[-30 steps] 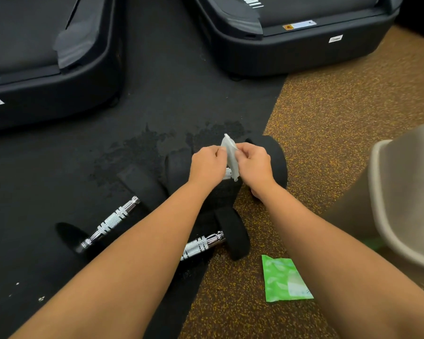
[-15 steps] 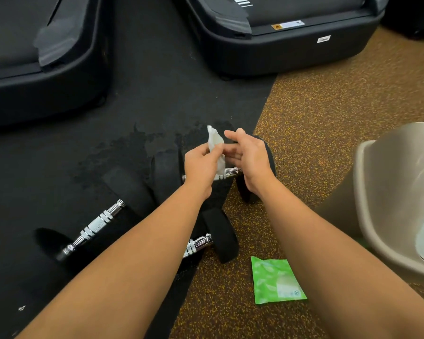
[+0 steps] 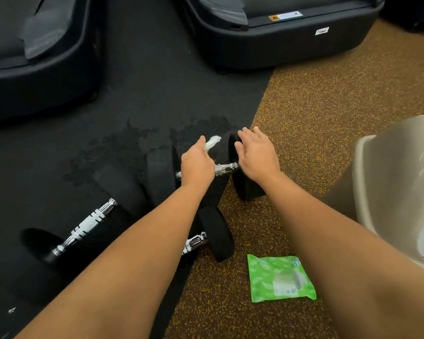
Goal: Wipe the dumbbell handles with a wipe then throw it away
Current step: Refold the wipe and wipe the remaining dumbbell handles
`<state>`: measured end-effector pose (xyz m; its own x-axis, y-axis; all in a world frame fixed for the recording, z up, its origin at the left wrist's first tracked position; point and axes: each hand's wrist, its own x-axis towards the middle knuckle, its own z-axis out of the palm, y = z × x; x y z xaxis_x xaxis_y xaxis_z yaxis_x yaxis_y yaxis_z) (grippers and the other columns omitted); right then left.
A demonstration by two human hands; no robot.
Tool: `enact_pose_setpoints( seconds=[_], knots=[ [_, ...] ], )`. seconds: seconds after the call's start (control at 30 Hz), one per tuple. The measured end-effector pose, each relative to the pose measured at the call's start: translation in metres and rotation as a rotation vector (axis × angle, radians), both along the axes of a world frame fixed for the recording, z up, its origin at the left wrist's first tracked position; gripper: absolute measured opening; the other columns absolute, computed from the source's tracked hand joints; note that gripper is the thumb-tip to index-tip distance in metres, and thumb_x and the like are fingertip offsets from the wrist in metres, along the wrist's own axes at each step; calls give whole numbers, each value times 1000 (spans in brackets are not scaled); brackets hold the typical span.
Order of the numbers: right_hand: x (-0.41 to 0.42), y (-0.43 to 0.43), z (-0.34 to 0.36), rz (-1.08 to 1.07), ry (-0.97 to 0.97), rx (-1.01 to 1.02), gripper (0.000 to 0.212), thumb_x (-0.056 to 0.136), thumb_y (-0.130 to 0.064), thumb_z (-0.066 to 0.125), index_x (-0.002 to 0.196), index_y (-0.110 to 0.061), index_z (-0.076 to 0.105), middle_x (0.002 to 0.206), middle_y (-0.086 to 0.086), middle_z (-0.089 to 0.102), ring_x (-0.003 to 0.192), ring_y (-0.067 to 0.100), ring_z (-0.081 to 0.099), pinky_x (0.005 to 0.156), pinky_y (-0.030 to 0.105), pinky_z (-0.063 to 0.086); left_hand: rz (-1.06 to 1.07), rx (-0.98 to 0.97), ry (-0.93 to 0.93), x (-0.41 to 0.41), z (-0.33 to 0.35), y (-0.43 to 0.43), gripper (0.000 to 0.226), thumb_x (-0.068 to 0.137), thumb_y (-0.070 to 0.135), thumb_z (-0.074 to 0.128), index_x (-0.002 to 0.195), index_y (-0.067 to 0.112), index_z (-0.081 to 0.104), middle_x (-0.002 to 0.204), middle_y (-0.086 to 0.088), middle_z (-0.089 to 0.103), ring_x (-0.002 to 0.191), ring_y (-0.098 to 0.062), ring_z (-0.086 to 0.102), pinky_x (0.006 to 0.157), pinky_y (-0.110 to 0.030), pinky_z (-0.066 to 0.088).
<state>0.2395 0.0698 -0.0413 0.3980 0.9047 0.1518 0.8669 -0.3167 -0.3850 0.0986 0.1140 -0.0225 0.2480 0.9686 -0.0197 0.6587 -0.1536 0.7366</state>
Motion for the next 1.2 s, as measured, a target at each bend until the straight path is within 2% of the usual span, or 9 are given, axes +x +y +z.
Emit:
enact_pose_setpoints(
  seconds=[0.17,0.27,0.4,0.57,0.77,0.9,0.97,1.1,1.2],
  knots=[
    [2,0,-8,14,-47,13,46,100,-34,31,140,-13,42,147,6,41,142,25,25,117,44,22,-167,130,280,-1,-15,-8,35,94,5,43,129,7,44,120,-14,54,117,-36,51,89,-49,49],
    [0,0,-12,8,-82,23,48,100,-36,29,138,-12,44,145,7,44,141,26,29,115,45,25,-195,124,369,-3,-18,-8,35,92,4,45,127,6,45,120,-12,53,116,-35,51,90,-46,48],
    [-2,0,-13,-2,-113,18,51,99,-38,24,137,-12,45,143,6,46,139,25,32,113,45,29,-131,141,365,-2,-13,-3,34,94,9,45,128,7,45,118,-15,55,107,-32,55,84,-41,47],
    [-2,-2,-11,-9,-135,31,47,100,-35,29,138,-12,44,144,6,45,140,25,31,114,44,28,-201,213,357,8,-21,-8,38,95,10,44,132,8,42,123,-13,53,107,-33,55,87,-42,47],
    [-2,-3,-12,-6,-145,60,45,100,-34,30,136,-12,46,143,6,47,139,25,33,113,44,30,-443,182,662,14,-44,-11,44,90,11,50,132,3,42,131,-12,47,130,-35,34,111,-49,27],
    [-3,-2,-14,-12,-138,84,45,100,-34,30,135,-12,48,142,6,48,138,26,34,112,45,31,-488,237,726,14,-45,-5,40,91,14,47,128,2,44,126,-15,51,122,-34,40,106,-45,32],
    [-3,-2,-15,-12,-138,90,46,99,-34,29,135,-12,48,141,6,49,138,26,35,112,45,32,-483,172,769,19,-37,0,33,92,14,45,122,1,51,120,-17,56,116,-34,45,102,-44,35],
    [-2,-2,-17,-9,-158,89,47,99,-35,28,135,-11,48,141,7,49,137,26,36,111,45,32,-458,18,779,32,-28,7,27,92,13,47,116,5,55,118,-16,58,116,-35,50,108,-49,32],
    [-2,-2,-17,-13,-160,86,47,99,-35,28,135,-12,47,142,6,48,138,25,35,112,45,31,-533,57,725,32,-34,8,32,91,11,47,123,6,52,123,-14,57,119,-32,49,110,-47,27]
  ],
)
